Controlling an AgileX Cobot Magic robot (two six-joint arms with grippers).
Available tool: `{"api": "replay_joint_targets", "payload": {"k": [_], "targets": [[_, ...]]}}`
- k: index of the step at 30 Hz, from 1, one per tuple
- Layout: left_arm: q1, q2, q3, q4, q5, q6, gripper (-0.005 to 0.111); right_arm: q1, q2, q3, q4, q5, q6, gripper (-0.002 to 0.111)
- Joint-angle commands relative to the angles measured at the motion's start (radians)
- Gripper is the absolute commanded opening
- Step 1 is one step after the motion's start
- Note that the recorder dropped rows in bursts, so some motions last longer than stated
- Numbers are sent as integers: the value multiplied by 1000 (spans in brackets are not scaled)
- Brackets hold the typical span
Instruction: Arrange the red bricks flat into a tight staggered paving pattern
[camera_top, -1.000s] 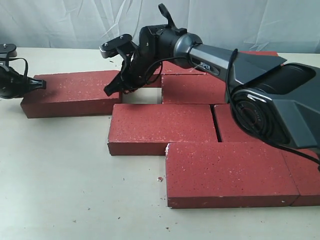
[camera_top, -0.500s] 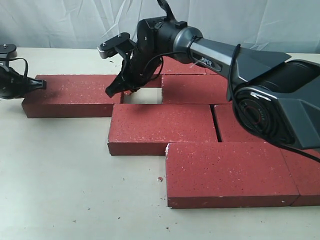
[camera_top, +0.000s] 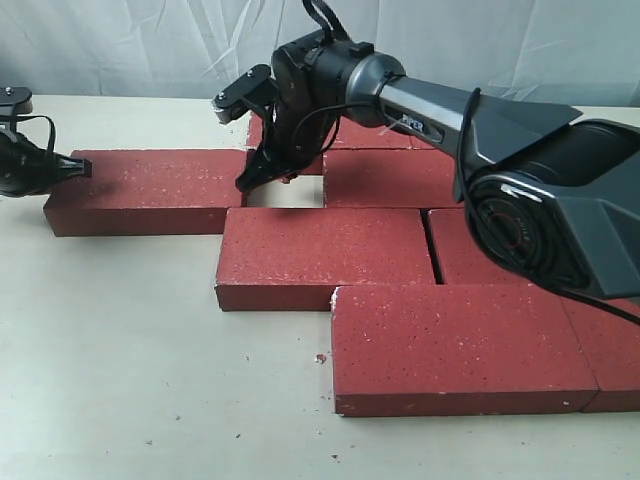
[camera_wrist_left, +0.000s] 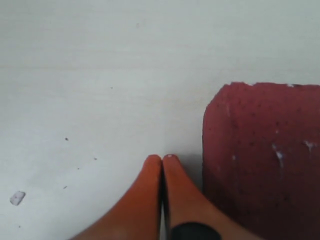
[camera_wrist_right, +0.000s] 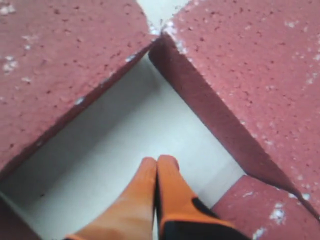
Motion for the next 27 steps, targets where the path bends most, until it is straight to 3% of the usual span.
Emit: {"api": "replay_joint_targets", "payload": {"k": [1,15,27], "targets": [[-5,-9,-3,-20,-14,1,0,-5,-14,-7,-33,-14,27,-1],[-67,-9,-3,-13,-15,1,0,-5,-36,-7,-126,-20,27,-1],[-103,-9,-3,-13,-20,1,0,-5,-128,-5,-328,272,52,-1]]}}
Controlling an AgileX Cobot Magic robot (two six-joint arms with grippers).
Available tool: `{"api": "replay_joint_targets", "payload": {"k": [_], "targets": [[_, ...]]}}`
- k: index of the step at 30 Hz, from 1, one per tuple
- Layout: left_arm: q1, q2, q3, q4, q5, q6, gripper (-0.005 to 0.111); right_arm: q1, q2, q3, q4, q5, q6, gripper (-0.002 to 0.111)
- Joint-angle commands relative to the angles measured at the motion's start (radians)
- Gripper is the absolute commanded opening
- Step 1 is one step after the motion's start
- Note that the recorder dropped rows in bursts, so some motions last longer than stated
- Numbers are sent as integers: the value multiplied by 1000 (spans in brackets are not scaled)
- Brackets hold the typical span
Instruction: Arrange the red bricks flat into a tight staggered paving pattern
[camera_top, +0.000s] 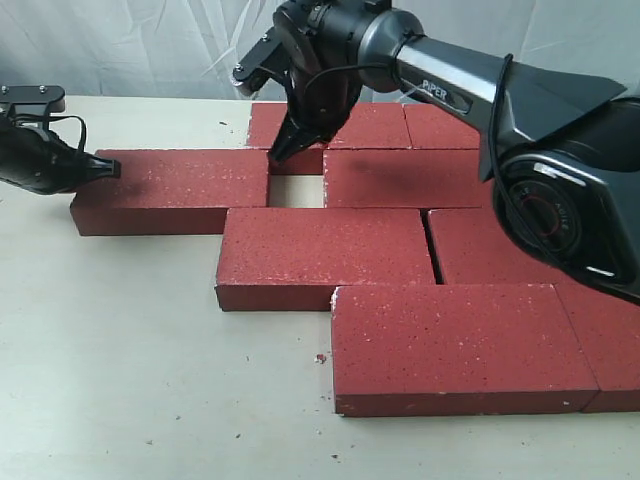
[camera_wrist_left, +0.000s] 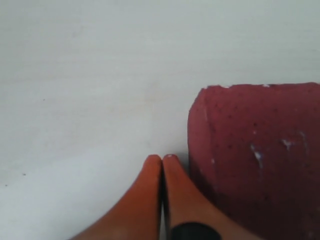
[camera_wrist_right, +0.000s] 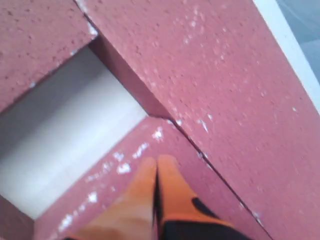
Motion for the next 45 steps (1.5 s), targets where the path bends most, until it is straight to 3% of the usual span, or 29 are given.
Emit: {"api": "replay_joint_targets", "payload": {"k": [1,8,14,19,24,28,30,34,45], "targets": [[-26,-9,-3,-6,-5,1,0,-8,-39,-5,-80,148,9,-1],[-40,-9,-3,-14,-9,1,0,-64,-104,53,-39,151,31,-1],[-69,-9,-3,-15,-21,1,0,-130,-293,345,-31,151,73,-1],[-97,-9,-3,-13,-21,1,0,-172,-504,670,3,-74,80,-1],[-115,-9,-3,-13,-25,1,0,-192,-646,884,-2,-308,187,-1],[-141,-9,-3,-17,-22,1,0,-192,-716,1129,-17,-622,178,-1],[-163,-9,-3,-13,-20,1,0,-192,-717,1159,-80,-725,192,-1],[-200,-9,-3,-9,-40,1,0,-192,-717,1159,-64,-742,192,-1],[-209,-9,-3,52,-48,1,0,-192,-717,1159,-54,-746,192,-1]]}}
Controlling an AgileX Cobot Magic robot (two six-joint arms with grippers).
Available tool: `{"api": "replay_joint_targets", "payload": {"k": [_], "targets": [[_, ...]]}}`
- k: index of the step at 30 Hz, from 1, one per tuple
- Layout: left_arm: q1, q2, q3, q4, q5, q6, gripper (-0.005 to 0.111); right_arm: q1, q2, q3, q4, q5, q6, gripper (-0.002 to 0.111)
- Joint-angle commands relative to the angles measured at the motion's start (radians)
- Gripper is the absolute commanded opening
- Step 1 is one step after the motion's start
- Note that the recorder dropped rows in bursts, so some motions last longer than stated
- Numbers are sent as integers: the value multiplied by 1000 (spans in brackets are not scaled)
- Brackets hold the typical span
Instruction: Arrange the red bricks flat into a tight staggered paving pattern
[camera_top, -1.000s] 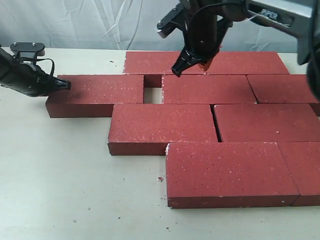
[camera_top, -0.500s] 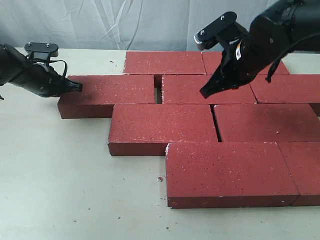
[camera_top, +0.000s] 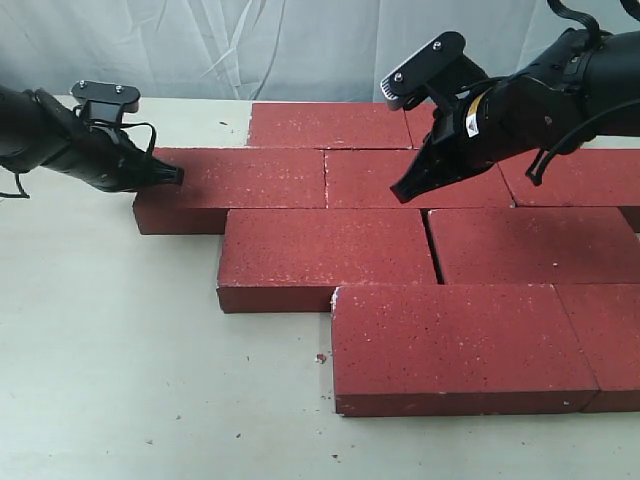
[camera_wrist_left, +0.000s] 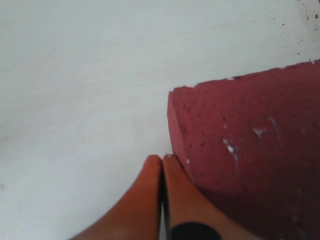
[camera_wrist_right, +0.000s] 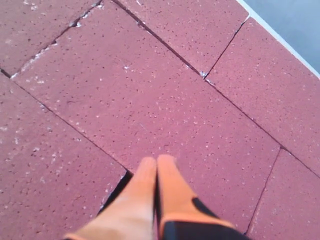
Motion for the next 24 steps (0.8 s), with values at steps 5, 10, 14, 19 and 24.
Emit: {"api": "replay_joint_targets", "payload": {"k": [5,10,14,19,24], "targets": [[-11,-6,-3,75,-12,1,0,-5,-9,3,2,-12,5,-1],[27,-6,-3,75,-12,1,0,-5,-9,3,2,-11,0,-1],[50,-6,-3,62,-1,1,0,-5,-9,3,2,-11,0,-1],[68,-12,-3,75,17,1,0,-5,-9,3,2,-11,0,-1],[66,-117,-3,54,161,1,0,1,-9,3,6,-29,0,-1]]}}
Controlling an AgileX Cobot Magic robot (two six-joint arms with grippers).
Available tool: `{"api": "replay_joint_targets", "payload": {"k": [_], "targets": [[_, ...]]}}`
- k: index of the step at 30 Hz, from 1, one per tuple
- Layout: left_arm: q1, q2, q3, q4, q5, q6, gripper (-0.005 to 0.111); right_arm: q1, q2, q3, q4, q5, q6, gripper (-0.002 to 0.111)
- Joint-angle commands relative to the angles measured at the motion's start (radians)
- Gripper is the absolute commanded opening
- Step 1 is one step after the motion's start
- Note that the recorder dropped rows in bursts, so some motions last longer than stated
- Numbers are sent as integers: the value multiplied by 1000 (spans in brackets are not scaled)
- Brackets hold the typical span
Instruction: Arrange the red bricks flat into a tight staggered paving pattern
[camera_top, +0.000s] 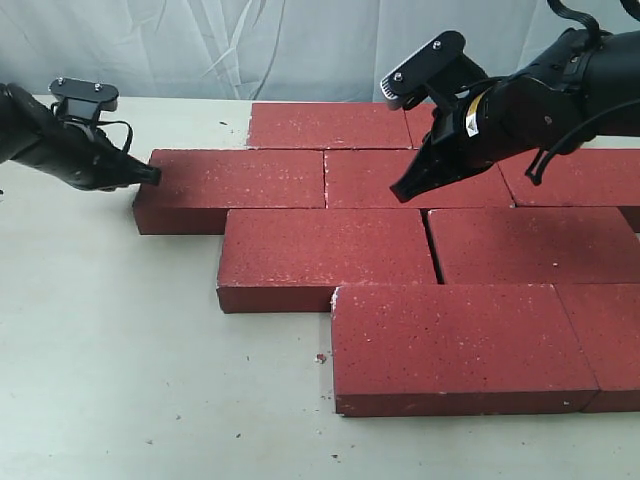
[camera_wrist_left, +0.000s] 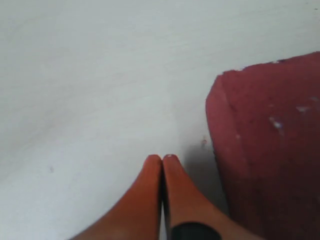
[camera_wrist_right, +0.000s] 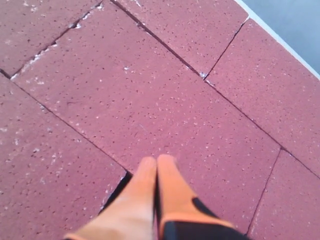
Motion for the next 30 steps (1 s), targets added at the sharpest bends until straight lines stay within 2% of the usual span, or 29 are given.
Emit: {"api": "replay_joint_targets", "payload": {"k": [1,6,10,12,13,17,21,24,26,30], "targets": [[-5,-118,-3,-24,120,0,0,6,-9,3,6,-34,0,-1],[-21,-243,-3,-29,268,0,0,6,-9,-2,-14,-119,-7,-1],[-47,-311,-3,-135,154,0,0,-5,-9,-74,17,-93,0,-1],[-58,-332,-3,-206,105,0,0,-5,-9,-130,22,24,0,-1],[-60,-341,-3,-193,125,0,0,-5,-9,-163,14,115,0,-1],[-30,-399,-3,64,332,-48,0,-31,-27,-240,-41,455,0,-1],[32,-482,-3,334,508,-279,0,-110,-81,-241,-24,576,0,-1],[64,-554,-3,495,613,-384,0,-191,-133,-235,37,603,0,-1],[83,-598,-3,522,623,-468,0,-244,-184,-218,79,595,0,-1],[79,-688,-1,516,597,-470,0,-341,-296,-143,135,518,-7,-1]]}}
